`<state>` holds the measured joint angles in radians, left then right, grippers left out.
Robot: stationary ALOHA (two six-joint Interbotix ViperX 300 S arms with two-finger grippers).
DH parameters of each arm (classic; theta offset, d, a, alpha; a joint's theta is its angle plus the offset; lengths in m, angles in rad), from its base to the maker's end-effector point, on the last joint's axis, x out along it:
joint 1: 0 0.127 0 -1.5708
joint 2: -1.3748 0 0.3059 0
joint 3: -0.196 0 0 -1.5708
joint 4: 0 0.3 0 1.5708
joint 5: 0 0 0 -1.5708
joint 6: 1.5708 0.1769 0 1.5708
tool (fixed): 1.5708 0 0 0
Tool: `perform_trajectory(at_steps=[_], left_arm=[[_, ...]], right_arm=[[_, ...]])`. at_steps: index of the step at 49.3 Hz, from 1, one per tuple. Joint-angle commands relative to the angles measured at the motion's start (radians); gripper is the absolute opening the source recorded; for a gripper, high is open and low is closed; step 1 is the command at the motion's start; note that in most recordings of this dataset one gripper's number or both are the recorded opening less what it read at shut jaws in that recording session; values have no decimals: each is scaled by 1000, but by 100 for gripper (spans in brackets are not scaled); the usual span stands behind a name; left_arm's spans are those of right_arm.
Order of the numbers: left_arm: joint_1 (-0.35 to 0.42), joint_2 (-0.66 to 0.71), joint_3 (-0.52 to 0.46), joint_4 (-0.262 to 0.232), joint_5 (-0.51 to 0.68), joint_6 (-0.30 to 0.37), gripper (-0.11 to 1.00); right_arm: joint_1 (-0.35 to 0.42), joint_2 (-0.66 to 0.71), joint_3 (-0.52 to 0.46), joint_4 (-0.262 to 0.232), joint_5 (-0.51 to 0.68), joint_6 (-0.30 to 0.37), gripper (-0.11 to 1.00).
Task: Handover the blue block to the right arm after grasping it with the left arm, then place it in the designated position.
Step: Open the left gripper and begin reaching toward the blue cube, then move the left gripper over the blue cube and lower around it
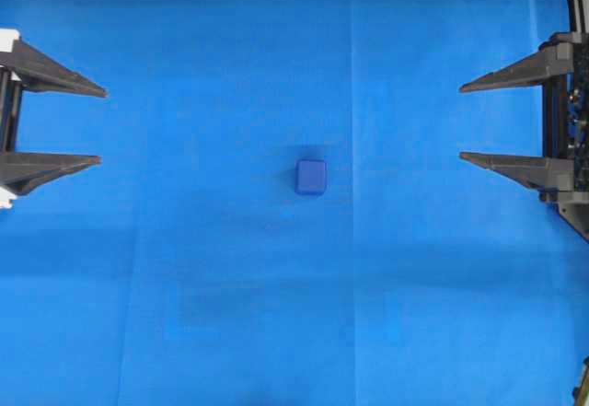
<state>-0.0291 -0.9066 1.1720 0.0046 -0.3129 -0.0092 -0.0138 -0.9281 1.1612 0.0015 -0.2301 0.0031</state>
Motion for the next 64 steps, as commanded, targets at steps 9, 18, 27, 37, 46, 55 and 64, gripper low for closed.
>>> perform_trajectory(at_steps=[9, 18, 27, 37, 46, 55, 64], left_arm=[[14, 175, -69, 3, -143, 2, 93], [14, 324, -141, 3, -222, 3, 93], [14, 491, -255, 2, -242, 2, 93], [14, 649, -407, 3, -233, 3, 93], [14, 769, -531, 3, -193, 5, 93], [18, 827, -620, 3, -120, 15, 93], [31, 836, -638, 3, -89, 12, 92]], right_arm=[[-20, 17, -28, 3, -17, 2, 95], [-23, 17, -28, 3, -17, 0, 95], [-23, 17, -28, 3, -18, 2, 95], [-23, 18, -29, 8, -18, 2, 95], [-23, 20, -29, 11, -18, 2, 95], [-23, 20, -28, 12, -23, 2, 95], [-23, 21, -29, 12, -25, 2, 95]])
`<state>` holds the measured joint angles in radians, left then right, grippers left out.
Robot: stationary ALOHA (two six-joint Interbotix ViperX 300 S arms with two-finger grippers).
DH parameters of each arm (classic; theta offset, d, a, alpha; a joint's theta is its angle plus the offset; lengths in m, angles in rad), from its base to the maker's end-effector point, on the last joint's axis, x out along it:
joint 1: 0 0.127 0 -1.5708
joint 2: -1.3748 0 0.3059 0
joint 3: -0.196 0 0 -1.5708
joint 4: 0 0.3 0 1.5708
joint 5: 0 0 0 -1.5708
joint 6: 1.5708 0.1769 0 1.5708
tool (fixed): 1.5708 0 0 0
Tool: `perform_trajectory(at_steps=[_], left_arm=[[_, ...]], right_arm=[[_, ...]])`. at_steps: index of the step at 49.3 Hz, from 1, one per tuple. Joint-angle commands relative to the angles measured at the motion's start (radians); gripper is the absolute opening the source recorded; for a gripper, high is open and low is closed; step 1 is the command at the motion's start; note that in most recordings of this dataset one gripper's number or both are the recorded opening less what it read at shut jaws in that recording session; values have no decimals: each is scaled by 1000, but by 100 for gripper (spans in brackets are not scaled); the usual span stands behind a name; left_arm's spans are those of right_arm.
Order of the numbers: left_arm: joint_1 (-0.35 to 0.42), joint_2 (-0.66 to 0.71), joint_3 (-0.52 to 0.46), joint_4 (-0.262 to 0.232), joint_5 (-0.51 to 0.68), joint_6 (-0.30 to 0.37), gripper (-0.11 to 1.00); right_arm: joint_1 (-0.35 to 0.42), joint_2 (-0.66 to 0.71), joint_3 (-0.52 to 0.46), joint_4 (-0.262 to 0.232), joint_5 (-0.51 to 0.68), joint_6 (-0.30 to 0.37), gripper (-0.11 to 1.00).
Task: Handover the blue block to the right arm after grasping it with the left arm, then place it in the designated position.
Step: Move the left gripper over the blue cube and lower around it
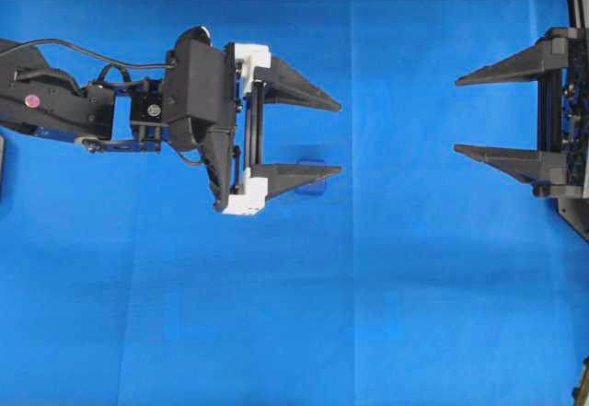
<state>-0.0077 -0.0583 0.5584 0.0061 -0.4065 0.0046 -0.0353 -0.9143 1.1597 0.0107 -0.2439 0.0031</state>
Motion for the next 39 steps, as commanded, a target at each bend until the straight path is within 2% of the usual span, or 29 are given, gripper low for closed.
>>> perform_trajectory(at_steps=[1, 8, 12, 39], left_arm=[[11, -12, -23, 2, 8, -3, 92], [15, -12, -26, 0, 67, -11, 92], [18, -6, -44, 2, 146, -11, 92], [17, 155, -383, 5, 937, 0, 92]], right_arm=[[-2, 8, -26, 3, -11, 2, 95], [-2, 8, -26, 3, -11, 2, 95], [-2, 8, -28, 3, -11, 2, 95], [-2, 25, -25, 3, -6, 2, 95]])
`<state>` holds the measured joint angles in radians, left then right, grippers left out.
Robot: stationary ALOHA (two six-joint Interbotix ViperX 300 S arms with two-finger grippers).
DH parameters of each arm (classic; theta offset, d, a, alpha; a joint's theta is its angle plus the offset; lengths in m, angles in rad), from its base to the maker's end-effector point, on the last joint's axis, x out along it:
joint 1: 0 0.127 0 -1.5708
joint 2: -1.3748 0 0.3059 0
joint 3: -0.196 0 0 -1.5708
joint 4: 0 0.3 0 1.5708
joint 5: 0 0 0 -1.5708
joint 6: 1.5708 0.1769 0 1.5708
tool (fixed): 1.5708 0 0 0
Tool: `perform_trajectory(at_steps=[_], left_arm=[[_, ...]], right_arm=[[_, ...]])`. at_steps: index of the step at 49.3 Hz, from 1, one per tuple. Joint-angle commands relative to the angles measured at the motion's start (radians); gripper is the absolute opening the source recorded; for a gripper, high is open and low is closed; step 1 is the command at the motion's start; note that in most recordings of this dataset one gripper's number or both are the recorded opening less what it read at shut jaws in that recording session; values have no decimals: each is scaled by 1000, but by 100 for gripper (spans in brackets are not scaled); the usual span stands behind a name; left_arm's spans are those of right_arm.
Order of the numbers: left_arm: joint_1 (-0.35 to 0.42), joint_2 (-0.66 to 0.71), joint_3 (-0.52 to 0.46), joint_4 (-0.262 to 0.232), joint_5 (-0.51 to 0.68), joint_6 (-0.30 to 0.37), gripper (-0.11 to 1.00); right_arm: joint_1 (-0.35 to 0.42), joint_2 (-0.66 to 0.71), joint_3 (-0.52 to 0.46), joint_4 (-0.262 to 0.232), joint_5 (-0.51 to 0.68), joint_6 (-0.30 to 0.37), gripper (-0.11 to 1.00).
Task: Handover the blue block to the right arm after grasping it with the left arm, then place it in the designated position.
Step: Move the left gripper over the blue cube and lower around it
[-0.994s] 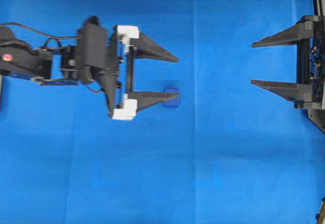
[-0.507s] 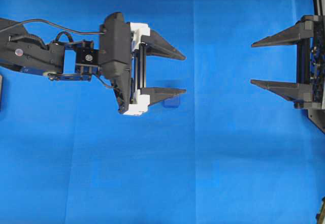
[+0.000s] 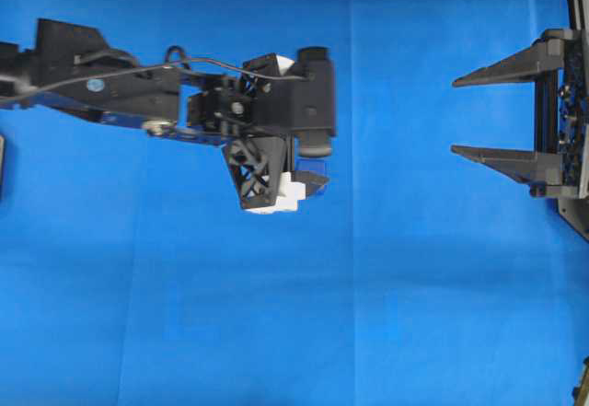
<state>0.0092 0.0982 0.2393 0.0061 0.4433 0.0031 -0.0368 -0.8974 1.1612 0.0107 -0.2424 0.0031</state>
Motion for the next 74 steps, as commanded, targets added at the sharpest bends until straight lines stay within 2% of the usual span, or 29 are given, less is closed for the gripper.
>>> perform_trajectory(at_steps=[1, 5, 9, 74], left_arm=[[0, 3, -77, 5, 109, 3, 92], [0, 21, -115, 11, 186, 5, 92], [0, 29, -132, 14, 210, 6, 92], [0, 31, -132, 14, 207, 5, 92]], right_arm=[[-2, 8, -26, 3, -9, 0, 95], [-2, 8, -26, 3, -9, 2, 95], [0, 8, -26, 3, -8, 2, 95], [0, 11, -25, 3, -6, 0, 95]])
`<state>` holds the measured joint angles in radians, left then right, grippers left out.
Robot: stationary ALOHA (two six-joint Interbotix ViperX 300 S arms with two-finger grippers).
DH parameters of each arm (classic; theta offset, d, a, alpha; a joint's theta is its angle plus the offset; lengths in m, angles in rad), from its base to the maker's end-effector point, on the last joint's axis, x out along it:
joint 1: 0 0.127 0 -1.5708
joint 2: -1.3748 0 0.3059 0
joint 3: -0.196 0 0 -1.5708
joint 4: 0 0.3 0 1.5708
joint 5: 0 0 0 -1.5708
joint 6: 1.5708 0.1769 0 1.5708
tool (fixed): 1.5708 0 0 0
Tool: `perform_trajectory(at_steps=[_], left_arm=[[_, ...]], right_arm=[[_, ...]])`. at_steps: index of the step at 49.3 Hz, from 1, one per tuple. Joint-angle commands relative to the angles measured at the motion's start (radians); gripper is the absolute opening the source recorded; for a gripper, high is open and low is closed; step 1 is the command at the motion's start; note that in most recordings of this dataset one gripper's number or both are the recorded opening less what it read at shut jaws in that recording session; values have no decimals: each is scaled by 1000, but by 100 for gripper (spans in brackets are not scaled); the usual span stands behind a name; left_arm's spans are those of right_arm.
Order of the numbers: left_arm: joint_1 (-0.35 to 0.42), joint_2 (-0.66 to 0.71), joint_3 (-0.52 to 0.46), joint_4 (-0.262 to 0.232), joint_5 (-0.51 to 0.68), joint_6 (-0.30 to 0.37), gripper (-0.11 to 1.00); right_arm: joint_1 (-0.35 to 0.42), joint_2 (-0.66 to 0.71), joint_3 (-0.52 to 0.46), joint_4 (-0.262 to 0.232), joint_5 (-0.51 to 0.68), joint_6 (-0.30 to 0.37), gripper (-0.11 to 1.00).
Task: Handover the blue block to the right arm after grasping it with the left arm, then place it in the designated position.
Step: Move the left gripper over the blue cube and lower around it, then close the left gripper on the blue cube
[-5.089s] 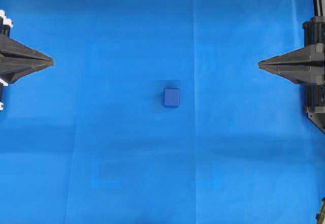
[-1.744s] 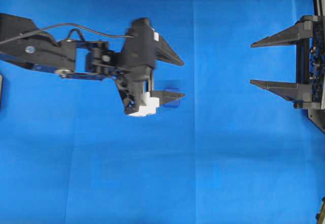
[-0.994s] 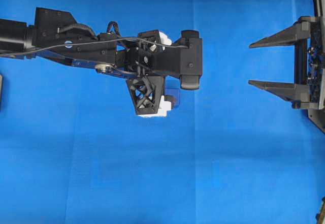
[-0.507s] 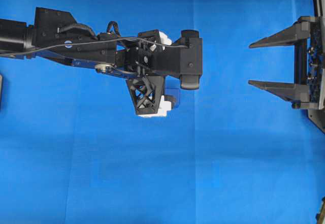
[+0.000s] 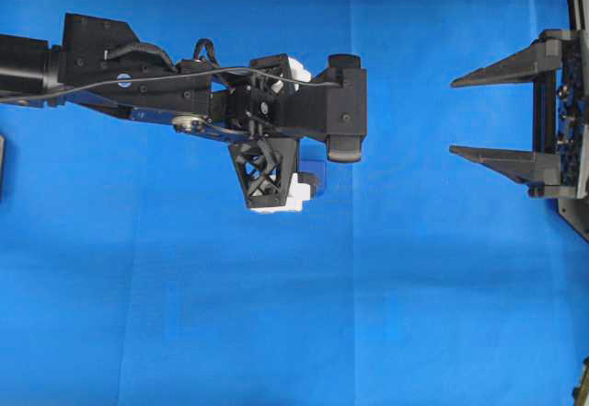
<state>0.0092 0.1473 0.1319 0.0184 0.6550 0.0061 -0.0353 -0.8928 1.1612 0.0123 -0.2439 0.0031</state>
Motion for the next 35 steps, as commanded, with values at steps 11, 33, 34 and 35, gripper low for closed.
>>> perform_trajectory(at_steps=[11, 33, 34, 35], left_arm=[[0, -17, -23, 2, -5, 0, 92], [-11, -3, 77, 2, -166, -2, 92], [-12, 2, 83, 2, -175, -2, 92], [-12, 3, 87, 2, -184, -2, 92]], right_arm=[[-3, 8, -25, 2, -5, 0, 95], [-3, 18, -21, 2, -8, 0, 95], [-3, 18, -23, 2, -8, 0, 95], [-5, 18, -23, 2, -8, 0, 95]])
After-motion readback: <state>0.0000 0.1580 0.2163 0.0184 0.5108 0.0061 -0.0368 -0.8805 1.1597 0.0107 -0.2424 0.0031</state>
